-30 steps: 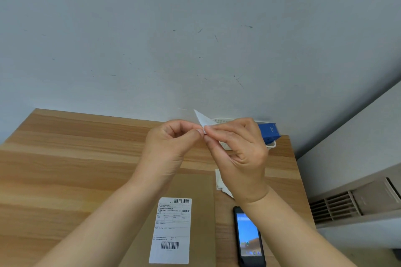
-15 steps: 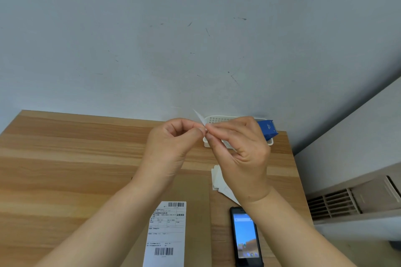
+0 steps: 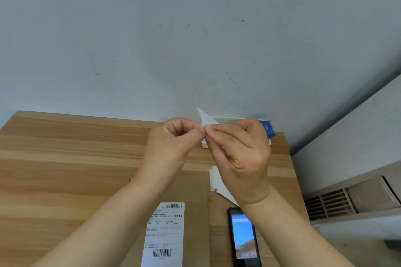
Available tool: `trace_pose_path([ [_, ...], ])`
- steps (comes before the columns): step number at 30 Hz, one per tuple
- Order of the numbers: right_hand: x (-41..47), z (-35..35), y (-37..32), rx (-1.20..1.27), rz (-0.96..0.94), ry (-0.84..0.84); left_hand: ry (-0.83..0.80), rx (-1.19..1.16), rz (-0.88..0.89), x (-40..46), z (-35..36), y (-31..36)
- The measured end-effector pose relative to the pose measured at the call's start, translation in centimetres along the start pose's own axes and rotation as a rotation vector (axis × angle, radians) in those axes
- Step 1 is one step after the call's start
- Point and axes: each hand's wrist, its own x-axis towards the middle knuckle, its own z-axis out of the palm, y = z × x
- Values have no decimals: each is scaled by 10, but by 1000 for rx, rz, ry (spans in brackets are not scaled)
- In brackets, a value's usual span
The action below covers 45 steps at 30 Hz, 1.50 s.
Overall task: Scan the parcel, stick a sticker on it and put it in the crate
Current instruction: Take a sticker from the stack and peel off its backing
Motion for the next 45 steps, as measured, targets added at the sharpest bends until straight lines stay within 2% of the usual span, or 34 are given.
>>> trace_pose_path([
  [4, 0, 0, -5, 132, 127, -50, -8, 2, 15, -1, 0, 0],
  [10, 11, -7, -22, 440, 637, -139, -7, -17, 75, -2, -2, -2],
  [16, 20, -13, -26, 485, 727, -210, -4, 124, 208, -5, -3, -2],
  [20, 22, -10, -24, 560, 959, -179, -6, 279, 304, -5, 1, -5],
  [22, 19, -6, -16, 602, 1129, -102, -1, 265, 233, 0, 3, -14],
  [26, 4, -4, 18, 637, 1488, 106, 9, 171, -81, 27, -1, -47],
  [31, -33, -17, 74, 469, 1804, 395, 56, -71, -465, 70, -1, -93],
  [34, -52, -31, 99, 355, 1860, 576, 116, -149, -545, 102, 11, -113],
  [39, -70, -38, 120, 265, 1834, 591, 91, 85, -463, 144, 49, -139],
  [45, -77, -32, 130, 240, 1809, 523, 10, 692, -252, 175, 74, -168],
])
